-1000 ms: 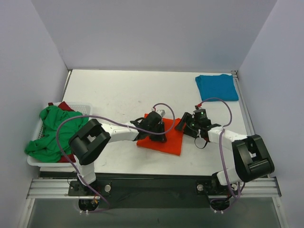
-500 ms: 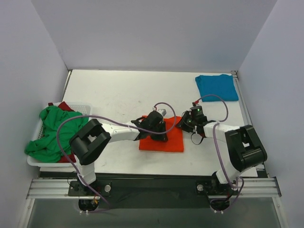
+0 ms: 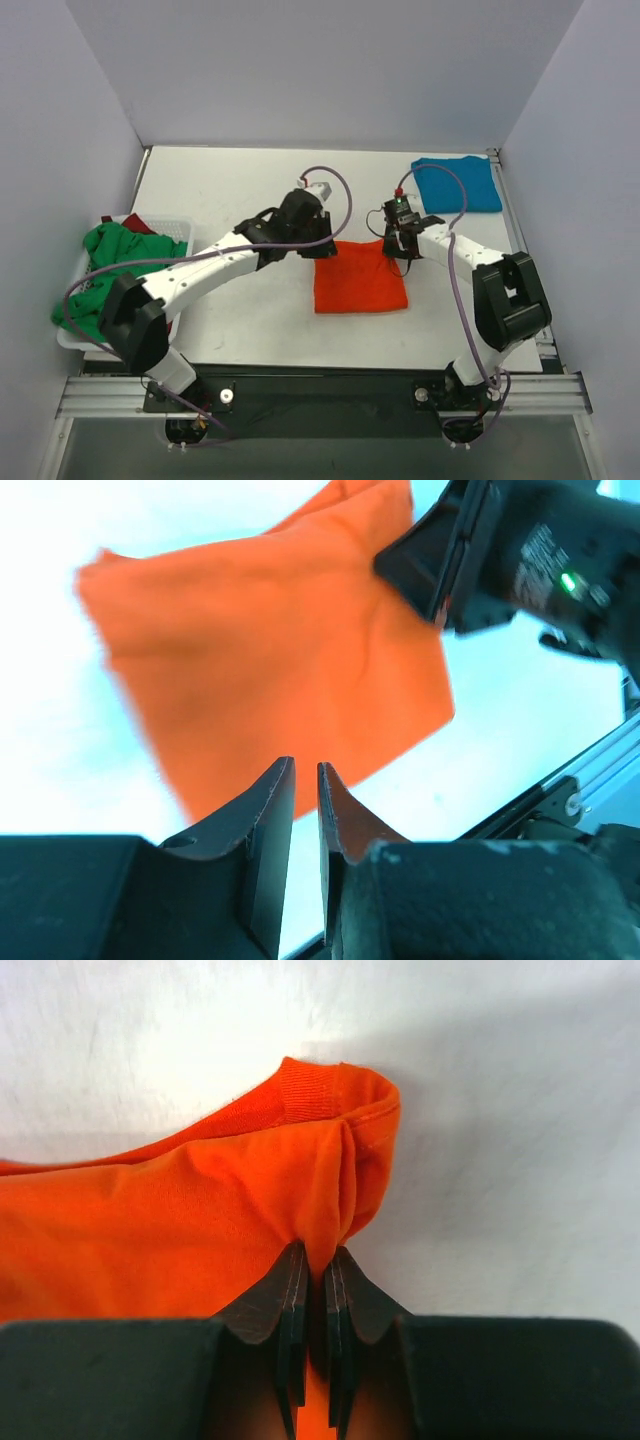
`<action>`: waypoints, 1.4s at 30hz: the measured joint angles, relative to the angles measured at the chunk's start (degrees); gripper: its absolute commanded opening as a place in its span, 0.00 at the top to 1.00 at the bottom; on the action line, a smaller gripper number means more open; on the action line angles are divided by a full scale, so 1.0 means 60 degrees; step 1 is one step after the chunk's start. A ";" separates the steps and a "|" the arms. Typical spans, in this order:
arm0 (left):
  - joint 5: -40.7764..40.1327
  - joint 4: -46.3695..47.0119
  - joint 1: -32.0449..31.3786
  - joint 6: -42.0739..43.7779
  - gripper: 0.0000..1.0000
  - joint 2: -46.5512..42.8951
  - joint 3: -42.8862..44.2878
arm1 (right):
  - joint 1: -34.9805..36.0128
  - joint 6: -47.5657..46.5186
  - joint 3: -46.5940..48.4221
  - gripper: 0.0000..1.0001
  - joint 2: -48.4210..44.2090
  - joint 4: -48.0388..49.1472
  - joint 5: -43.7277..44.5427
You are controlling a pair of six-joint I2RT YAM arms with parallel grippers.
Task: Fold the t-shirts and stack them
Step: Put the neatly folded tshirt into the corner of the board with the right arm
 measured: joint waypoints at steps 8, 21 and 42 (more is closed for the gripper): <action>-0.0091 -0.1147 0.1147 0.0776 0.73 -0.2790 -0.0648 | -0.0259 -0.2204 0.3934 1.00 0.2011 -0.2029 0.2047; -0.0022 -0.2055 0.1945 0.1661 0.73 -0.3246 -0.1275 | -0.1413 -0.5457 1.0677 1.00 0.6400 -0.3198 0.3949; 0.0634 -0.2018 0.2612 0.2415 0.74 -0.2710 -0.1625 | -0.2058 -0.8725 1.4356 1.00 0.8266 -0.2029 0.5238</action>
